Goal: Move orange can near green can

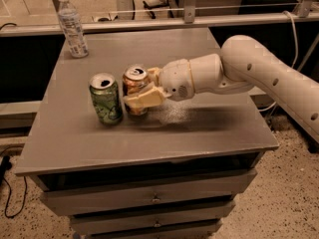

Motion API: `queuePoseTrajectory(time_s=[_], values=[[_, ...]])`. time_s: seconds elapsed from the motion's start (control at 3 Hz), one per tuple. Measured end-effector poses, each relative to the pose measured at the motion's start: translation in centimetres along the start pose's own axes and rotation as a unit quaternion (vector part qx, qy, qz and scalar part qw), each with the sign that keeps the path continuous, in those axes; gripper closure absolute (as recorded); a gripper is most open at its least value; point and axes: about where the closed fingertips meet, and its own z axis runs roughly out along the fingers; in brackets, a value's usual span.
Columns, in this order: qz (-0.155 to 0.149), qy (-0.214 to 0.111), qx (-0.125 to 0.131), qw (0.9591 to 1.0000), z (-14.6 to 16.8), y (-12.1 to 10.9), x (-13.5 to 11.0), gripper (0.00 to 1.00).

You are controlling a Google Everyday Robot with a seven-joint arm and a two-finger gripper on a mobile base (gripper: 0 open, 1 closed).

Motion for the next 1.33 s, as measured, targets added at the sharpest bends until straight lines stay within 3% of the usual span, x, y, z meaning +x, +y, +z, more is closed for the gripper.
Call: queuePoseTrajectory(time_s=[0.67, 1.0, 1.33], values=[[-0.017, 0.000, -0.021, 0.9996, 2.2, 0.9, 0.3, 0.28], [-0.021, 0.001, -0.027, 0.9994, 2.6, 1.0, 0.2, 0.05], [-0.032, 0.008, -0.016, 0.9993, 1.8, 0.7, 0.1, 0.00]])
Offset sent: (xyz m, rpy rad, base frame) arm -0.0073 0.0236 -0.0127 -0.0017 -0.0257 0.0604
